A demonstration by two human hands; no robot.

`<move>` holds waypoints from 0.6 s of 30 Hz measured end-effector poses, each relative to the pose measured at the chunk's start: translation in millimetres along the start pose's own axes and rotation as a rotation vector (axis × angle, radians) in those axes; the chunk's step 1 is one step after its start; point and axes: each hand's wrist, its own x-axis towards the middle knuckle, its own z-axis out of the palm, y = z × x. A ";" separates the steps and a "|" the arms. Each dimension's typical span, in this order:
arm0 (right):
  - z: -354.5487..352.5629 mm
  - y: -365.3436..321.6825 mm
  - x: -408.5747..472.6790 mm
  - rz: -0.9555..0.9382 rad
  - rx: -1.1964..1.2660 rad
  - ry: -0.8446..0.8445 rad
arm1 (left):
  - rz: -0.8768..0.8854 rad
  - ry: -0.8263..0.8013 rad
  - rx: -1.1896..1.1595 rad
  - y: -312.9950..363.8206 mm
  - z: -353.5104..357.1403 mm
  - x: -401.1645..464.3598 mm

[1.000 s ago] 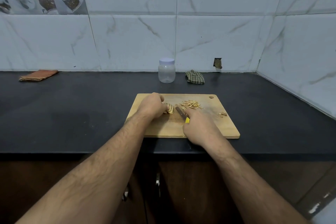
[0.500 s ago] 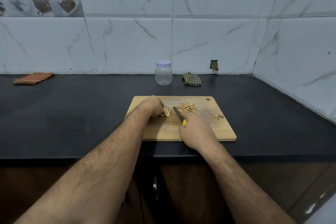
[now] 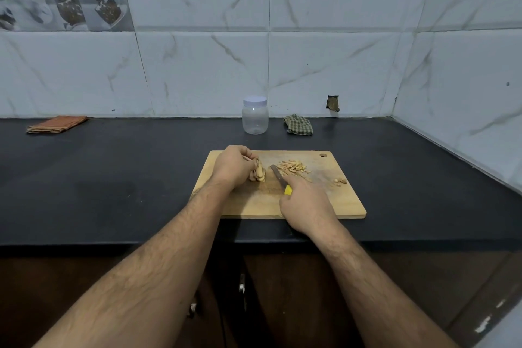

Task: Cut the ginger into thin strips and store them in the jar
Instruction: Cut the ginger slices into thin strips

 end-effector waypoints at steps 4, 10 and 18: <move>-5.4 3.4 -6.2 -0.015 0.041 0.012 | 0.006 -0.136 -0.092 10.6 -3.2 -13.4; -15.2 11.1 -18.0 -0.010 -0.048 0.019 | 0.009 -0.252 0.039 15.4 14.6 -30.2; -16.6 12.9 -29.8 0.005 -0.084 -0.020 | 0.045 -0.102 0.261 2.6 19.6 -28.2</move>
